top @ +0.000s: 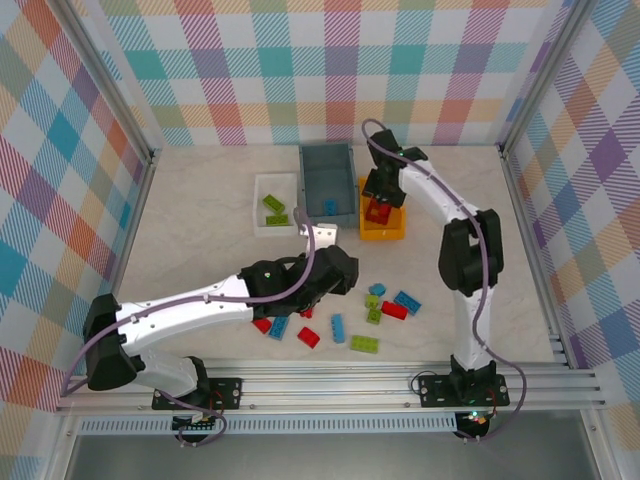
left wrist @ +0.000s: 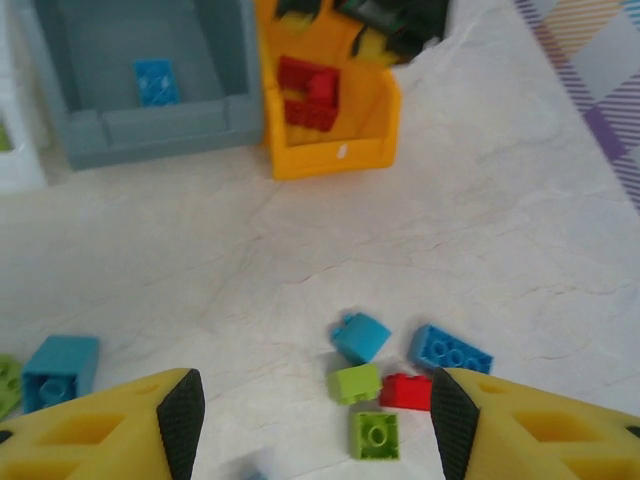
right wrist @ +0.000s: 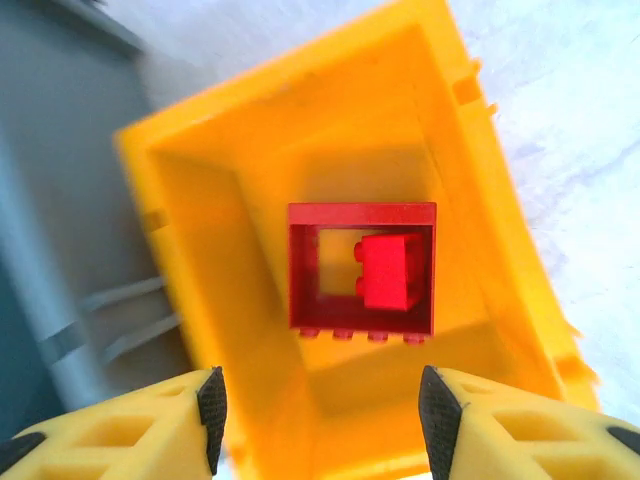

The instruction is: Sort the legos into containers by color

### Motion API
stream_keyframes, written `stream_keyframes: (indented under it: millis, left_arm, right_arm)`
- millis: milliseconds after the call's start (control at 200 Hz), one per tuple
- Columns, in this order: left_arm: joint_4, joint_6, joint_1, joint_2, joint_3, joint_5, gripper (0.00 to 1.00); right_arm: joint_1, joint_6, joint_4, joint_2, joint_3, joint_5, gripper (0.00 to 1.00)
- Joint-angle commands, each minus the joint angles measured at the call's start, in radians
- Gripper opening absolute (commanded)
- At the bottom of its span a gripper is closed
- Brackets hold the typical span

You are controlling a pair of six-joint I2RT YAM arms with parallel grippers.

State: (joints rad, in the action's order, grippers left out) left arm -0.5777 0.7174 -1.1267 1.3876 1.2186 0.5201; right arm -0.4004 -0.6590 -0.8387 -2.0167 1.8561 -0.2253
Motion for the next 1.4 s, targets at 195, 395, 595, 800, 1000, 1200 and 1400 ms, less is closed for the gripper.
stream_keyframes:
  millis: [195,395,595,800,1000,1200,1400]
  left_arm:
    - [-0.112,-0.037,0.272,-0.070,-0.145,-0.306,0.69]
    - [-0.121,-0.238,0.403,0.028,-0.155,-0.462,0.70]
    - [-0.097,-0.351,0.457,0.151,-0.145,-0.495,0.71]
    - [-0.061,-0.386,0.466,0.254,-0.125,-0.494,0.66]
    - [-0.048,-0.406,0.466,0.308,-0.103,-0.486,0.63]
    - [-0.007,-0.398,0.465,0.342,-0.108,-0.514,0.57]
    - [0.030,-0.387,0.460,0.344,-0.109,-0.508,0.41]
  right_arm:
    - [-0.197,0.166,0.385,0.646,-0.580,0.008,0.66]
    - [-0.419,0.198,0.565,0.996,-1.013,0.130,0.71]
    - [-0.603,0.079,0.505,1.198,-1.198,0.086,0.73]
    - [-0.678,0.027,0.471,1.245,-1.249,0.056,0.73]
    - [-0.683,0.024,0.485,1.213,-1.236,0.052,0.73]
    - [-0.682,0.025,0.502,1.173,-1.223,0.050,0.72]
    - [-0.682,0.017,0.510,1.167,-1.226,0.042,0.72]
